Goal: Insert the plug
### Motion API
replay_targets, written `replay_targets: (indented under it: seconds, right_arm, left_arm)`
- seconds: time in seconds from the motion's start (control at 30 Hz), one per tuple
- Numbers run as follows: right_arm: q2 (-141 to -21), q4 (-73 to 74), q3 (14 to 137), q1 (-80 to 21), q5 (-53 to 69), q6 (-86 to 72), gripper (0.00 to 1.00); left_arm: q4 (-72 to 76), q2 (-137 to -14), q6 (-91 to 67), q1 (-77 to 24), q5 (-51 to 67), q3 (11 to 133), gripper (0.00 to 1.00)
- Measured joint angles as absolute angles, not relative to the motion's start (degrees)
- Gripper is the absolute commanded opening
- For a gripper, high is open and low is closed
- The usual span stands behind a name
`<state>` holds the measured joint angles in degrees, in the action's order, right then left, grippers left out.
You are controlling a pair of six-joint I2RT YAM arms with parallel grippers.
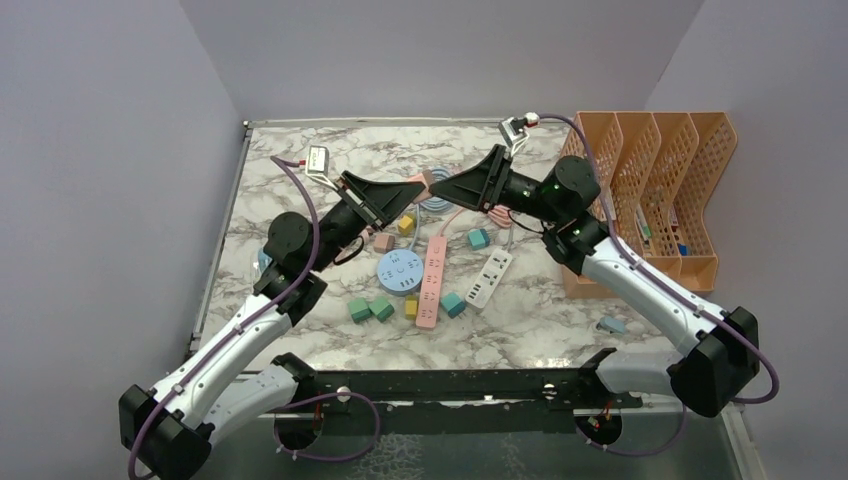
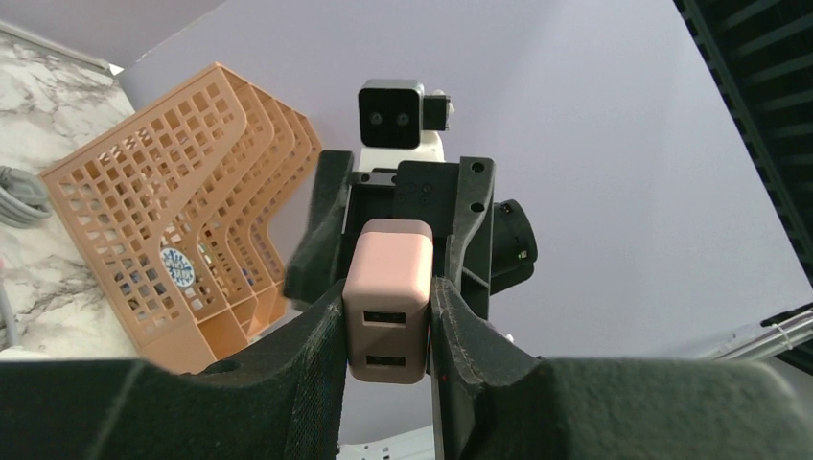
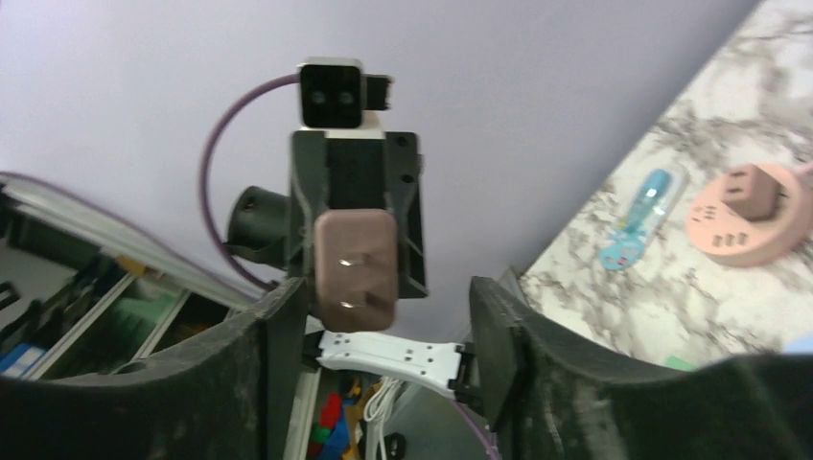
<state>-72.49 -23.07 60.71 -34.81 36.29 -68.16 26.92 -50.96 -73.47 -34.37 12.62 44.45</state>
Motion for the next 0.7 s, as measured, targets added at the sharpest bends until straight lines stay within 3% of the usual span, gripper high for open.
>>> replay_targets:
  seconds: [0.2,0.57,0.7]
  right_arm:
    - [-68.9,-13.2,58.0,-34.8,29.2,-61.2,0.66]
    - [-62.8,4.8,57.1,-34.8,14.3,-51.1,0.64]
    - [-63.0,8.8,56.9,-34.8,11.3,-49.0,0.64]
  left_arm:
    - [20.1,-51.8,-70.9,-34.4,10.2,44.6,0.00]
    - [-21.9,-52.6,-63.7,-32.2,-14.2,52.6,0.00]
    - [-31.6,-54.4,-61.2,-27.1,-17.2,52.2,0.00]
